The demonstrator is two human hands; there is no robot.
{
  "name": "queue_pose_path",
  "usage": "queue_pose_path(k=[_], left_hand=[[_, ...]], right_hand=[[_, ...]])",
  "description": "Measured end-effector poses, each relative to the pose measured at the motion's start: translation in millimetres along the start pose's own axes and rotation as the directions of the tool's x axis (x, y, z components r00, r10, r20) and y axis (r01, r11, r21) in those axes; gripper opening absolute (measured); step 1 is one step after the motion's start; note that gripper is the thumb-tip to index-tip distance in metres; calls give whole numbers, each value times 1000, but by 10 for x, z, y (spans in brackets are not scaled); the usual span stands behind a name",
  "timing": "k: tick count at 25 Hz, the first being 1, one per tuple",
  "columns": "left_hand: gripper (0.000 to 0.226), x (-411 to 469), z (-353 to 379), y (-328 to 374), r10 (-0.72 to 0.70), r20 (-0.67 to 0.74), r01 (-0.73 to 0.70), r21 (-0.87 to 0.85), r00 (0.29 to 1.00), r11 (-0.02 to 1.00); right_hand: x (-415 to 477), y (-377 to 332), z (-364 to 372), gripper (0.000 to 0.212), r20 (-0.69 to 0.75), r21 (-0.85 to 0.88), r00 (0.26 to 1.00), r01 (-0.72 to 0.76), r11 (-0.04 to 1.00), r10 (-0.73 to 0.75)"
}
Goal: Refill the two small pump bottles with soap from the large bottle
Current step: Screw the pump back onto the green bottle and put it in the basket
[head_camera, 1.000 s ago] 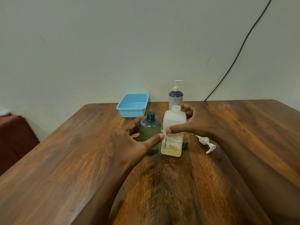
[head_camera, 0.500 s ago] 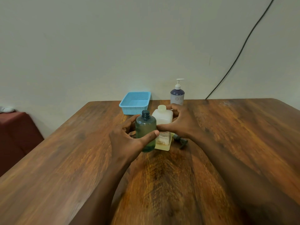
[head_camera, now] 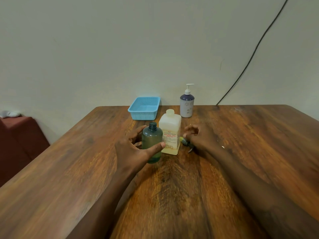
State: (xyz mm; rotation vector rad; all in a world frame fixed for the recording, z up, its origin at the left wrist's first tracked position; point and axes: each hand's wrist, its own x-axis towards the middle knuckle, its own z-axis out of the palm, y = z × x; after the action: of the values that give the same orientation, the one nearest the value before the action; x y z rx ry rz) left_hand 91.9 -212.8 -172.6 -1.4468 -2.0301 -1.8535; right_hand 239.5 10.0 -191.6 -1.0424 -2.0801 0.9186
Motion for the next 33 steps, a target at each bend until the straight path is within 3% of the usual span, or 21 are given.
queue_pose_path(k=[3,7,11,18,20,23,27,33], left_hand=[[80,-57,-16,7,3,1,-3,4,1000,1000],[77,-138,-62,56,-7,11,7,15,1000,1000],[71,-172,-72,143,-5,2,5,-11,1000,1000],[78,-153,11,341,27,42,-26,-20,999,999],[93,-143,39,382,8,70,-7,-5,997,1000],[108,-122,77,438,-35,94,32,40,995,999],[99,-125,132,562,-42,106,39,32,993,999],[96,-179,127,653,-36,89,33,27,995,999]], right_hand=[[12,74,88,26,78,-285,995,81,955,-61],[-59,73,71,19,18,-350,996,85,933,-84],[-181,-17,-195,25,-224,-149,970,61,987,-93],[-492,-396,-609,25,-342,9,910,251,968,-233],[-596,-503,-742,25,-389,59,887,293,954,-248],[-746,-650,-946,25,-389,118,883,331,936,-263],[-911,-848,-1279,16,-325,254,904,368,895,-279],[-1049,-1012,-1510,15,-217,173,897,424,889,-385]])
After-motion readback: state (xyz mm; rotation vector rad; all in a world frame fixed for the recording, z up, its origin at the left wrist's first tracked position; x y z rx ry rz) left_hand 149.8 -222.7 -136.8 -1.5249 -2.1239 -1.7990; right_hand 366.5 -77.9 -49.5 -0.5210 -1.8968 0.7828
